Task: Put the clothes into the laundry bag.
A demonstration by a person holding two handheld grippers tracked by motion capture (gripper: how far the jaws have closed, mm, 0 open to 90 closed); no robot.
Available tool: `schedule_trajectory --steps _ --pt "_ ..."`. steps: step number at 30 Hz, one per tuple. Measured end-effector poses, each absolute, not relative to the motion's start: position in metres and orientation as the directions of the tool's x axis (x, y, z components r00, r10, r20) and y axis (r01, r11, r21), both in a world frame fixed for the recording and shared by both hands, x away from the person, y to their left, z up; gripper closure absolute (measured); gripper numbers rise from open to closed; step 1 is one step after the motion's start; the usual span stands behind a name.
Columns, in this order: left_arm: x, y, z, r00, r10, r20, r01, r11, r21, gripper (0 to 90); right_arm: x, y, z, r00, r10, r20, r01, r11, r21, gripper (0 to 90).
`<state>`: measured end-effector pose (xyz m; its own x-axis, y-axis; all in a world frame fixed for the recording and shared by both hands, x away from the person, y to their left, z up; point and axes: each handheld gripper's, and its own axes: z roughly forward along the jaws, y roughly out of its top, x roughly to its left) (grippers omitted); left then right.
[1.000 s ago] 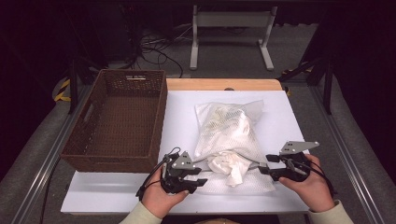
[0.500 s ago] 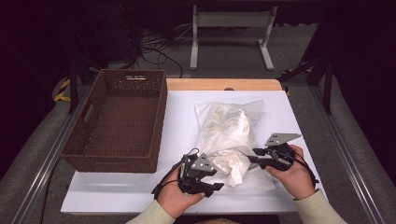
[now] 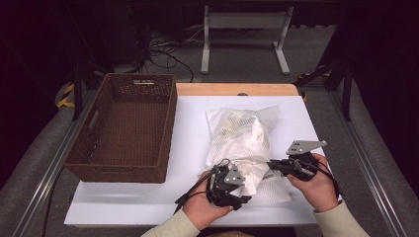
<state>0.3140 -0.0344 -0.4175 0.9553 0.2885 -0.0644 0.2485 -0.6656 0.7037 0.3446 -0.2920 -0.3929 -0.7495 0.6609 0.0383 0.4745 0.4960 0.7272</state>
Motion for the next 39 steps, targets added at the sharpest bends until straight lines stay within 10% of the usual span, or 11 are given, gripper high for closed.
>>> schedule_trajectory --steps 9,16,39 --pt "0.333 -0.054 -0.437 0.951 0.310 0.009 0.235 -0.739 0.631 53.4 0.343 -0.292 -0.392 -0.753 0.657 0.042 0.476 0.500 0.724 87.8" --pt "0.339 -0.059 -0.439 0.944 0.324 0.066 0.222 -0.769 0.600 84.6 0.338 -0.294 -0.388 -0.752 0.658 0.049 0.478 0.493 0.727 88.1" --pt "0.376 -0.067 -0.428 0.881 0.426 0.204 0.212 -0.743 0.635 86.8 0.324 -0.305 -0.377 -0.769 0.632 0.098 0.491 0.486 0.723 89.1"
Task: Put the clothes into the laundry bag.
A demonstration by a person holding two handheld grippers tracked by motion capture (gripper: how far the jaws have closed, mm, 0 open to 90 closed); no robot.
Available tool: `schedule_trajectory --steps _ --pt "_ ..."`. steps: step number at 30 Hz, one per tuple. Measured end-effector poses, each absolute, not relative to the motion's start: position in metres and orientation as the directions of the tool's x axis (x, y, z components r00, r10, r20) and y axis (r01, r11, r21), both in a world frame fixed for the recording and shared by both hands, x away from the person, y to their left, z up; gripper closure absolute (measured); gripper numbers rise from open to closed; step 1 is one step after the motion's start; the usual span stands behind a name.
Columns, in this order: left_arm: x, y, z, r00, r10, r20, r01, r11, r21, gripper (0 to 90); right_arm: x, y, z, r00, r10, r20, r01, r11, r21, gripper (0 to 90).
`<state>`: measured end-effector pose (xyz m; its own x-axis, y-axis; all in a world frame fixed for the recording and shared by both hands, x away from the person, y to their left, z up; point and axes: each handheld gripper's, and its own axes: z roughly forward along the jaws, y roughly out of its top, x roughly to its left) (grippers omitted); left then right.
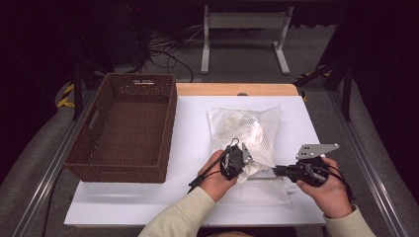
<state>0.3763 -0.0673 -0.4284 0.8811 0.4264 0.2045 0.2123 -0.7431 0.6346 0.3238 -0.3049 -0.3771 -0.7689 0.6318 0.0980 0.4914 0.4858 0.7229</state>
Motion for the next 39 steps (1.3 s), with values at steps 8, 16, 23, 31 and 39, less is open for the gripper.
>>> schedule_trajectory --steps 8,16,23,31,39 --pt "0.387 -0.064 -0.432 0.852 0.477 0.217 0.240 -0.723 0.648 86.8 0.318 -0.305 -0.373 -0.780 0.616 0.111 0.493 0.496 0.715 89.4" --pt "0.386 -0.059 -0.431 0.865 0.477 0.155 0.268 -0.700 0.662 85.1 0.322 -0.308 -0.386 -0.772 0.616 0.157 0.543 0.513 0.665 89.3" --pt "0.369 -0.045 -0.423 0.883 0.454 0.120 0.267 -0.696 0.667 72.5 0.323 -0.311 -0.388 -0.765 0.623 0.163 0.552 0.504 0.664 89.1" --pt "0.340 -0.026 -0.411 0.900 0.419 0.120 0.229 -0.688 0.688 71.2 0.323 -0.309 -0.388 -0.765 0.623 0.166 0.553 0.502 0.665 88.8" --pt "0.340 -0.028 -0.431 0.929 0.367 0.047 0.257 -0.731 0.633 86.6 0.323 -0.309 -0.387 -0.765 0.622 0.165 0.551 0.501 0.667 88.8"
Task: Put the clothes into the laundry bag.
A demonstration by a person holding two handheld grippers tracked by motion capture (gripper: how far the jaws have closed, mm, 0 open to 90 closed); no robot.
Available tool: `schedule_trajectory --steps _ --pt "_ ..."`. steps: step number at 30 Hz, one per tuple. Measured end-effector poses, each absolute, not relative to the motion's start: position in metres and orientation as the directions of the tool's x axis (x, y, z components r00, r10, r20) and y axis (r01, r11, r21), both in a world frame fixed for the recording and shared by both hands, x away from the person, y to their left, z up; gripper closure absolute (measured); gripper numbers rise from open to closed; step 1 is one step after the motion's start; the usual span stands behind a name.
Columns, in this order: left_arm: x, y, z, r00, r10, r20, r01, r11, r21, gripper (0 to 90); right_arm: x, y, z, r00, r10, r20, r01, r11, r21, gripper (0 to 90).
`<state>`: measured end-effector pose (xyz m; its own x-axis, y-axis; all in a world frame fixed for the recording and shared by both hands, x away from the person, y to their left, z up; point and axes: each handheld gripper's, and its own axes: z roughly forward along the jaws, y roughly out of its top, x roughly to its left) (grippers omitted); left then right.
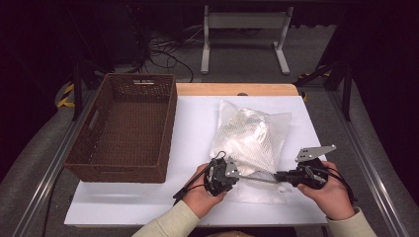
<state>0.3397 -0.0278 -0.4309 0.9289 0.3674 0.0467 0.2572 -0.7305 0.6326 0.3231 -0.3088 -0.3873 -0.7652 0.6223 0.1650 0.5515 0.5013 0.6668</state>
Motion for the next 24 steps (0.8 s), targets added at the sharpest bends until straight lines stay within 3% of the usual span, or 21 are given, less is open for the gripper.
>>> schedule_trajectory --steps 8,13,24 --pt "0.361 -0.037 -0.444 0.915 0.404 0.018 0.304 -0.717 0.628 89.0 0.323 -0.310 -0.388 -0.765 0.623 0.165 0.552 0.500 0.668 88.8" --pt "0.366 -0.045 -0.442 0.899 0.428 0.094 0.272 -0.711 0.648 90.0 0.324 -0.310 -0.388 -0.765 0.621 0.169 0.554 0.502 0.664 88.9" --pt "0.394 -0.052 -0.449 0.859 0.496 0.130 0.296 -0.687 0.663 90.0 0.325 -0.312 -0.391 -0.768 0.617 0.170 0.556 0.510 0.657 89.0"
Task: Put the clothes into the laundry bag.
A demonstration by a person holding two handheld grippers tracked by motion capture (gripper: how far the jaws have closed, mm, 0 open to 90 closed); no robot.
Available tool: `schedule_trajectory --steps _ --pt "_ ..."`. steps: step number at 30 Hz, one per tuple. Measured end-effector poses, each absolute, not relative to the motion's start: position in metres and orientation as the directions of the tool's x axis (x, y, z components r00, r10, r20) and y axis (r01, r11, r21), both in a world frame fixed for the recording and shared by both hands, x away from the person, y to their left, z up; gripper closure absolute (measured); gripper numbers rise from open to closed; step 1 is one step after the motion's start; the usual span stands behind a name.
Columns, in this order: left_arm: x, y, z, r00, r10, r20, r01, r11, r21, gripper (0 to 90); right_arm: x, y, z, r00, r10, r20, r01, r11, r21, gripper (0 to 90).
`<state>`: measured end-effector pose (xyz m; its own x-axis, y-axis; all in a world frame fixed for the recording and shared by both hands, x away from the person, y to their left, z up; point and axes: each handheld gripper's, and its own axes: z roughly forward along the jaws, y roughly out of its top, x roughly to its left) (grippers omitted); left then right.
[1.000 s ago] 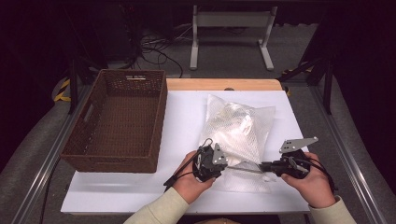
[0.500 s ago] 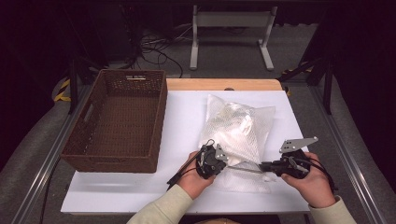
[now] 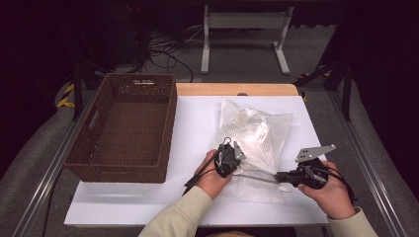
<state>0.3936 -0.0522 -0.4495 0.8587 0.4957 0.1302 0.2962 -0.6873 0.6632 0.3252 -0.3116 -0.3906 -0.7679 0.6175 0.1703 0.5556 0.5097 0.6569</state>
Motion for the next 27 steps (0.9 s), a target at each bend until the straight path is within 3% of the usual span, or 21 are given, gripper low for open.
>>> schedule_trajectory --steps 5,11,16,20,24,27 --pt "0.389 -0.049 -0.446 0.863 0.489 0.125 0.300 -0.696 0.653 89.7 0.326 -0.313 -0.390 -0.764 0.622 0.169 0.558 0.507 0.657 89.0" --pt "0.373 -0.035 -0.431 0.887 0.451 0.096 0.289 -0.706 0.646 81.1 0.326 -0.314 -0.390 -0.764 0.623 0.168 0.557 0.505 0.660 89.0" --pt "0.357 -0.027 -0.424 0.915 0.397 0.074 0.258 -0.715 0.650 81.3 0.325 -0.312 -0.389 -0.765 0.622 0.165 0.554 0.505 0.662 88.8" --pt "0.359 -0.028 -0.431 0.925 0.373 0.067 0.254 -0.741 0.622 71.1 0.325 -0.311 -0.390 -0.766 0.621 0.166 0.554 0.507 0.660 88.7" --pt "0.365 -0.036 -0.440 0.921 0.380 0.081 0.264 -0.765 0.587 68.4 0.325 -0.311 -0.390 -0.766 0.620 0.169 0.555 0.505 0.661 88.5" --pt "0.368 -0.040 -0.442 0.909 0.397 0.127 0.258 -0.775 0.576 74.5 0.325 -0.311 -0.390 -0.767 0.619 0.171 0.555 0.505 0.661 88.5"
